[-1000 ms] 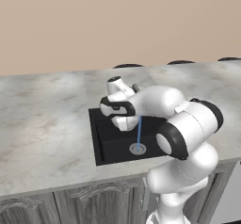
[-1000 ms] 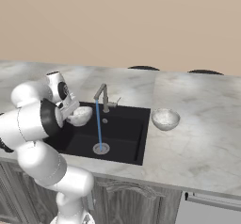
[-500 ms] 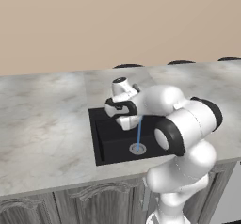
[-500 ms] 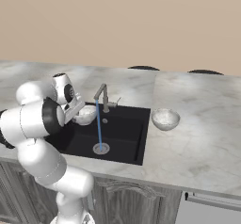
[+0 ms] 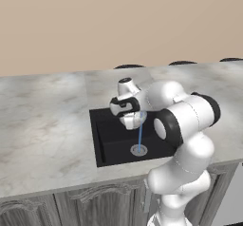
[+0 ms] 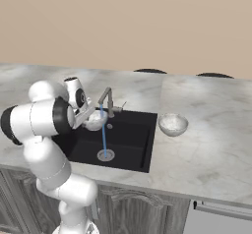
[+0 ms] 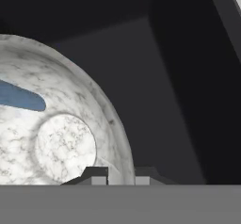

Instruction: Rinse each bowl for a few seconds and place them down in the sink or on the counter.

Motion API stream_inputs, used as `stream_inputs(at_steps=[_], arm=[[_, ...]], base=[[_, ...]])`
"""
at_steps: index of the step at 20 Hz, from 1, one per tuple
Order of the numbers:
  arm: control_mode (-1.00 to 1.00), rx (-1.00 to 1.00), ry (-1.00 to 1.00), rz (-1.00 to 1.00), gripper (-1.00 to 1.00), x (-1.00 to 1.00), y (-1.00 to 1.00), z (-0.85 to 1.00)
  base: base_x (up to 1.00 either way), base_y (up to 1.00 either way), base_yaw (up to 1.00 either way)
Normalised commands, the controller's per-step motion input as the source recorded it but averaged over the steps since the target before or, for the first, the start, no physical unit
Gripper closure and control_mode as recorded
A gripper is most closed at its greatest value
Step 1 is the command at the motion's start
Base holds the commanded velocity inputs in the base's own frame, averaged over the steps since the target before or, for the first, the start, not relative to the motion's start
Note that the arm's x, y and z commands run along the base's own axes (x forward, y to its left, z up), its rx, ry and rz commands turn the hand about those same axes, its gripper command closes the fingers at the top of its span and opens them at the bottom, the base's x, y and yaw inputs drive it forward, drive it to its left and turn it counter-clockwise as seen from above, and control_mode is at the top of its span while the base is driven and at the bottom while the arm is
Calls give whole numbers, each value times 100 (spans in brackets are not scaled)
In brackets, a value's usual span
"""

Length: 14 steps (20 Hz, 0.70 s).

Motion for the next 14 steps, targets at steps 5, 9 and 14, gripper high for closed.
stream_inputs(at_steps=[5, 9, 14], arm=[[-100, -3, -7, -15, 100, -21, 6, -1], [-100, -3, -11, -13, 100, -36, 36, 0], [-100, -5, -13, -2, 100, -29, 52, 16]], base=[[0, 0, 0], [0, 0, 0], [0, 0, 0]])
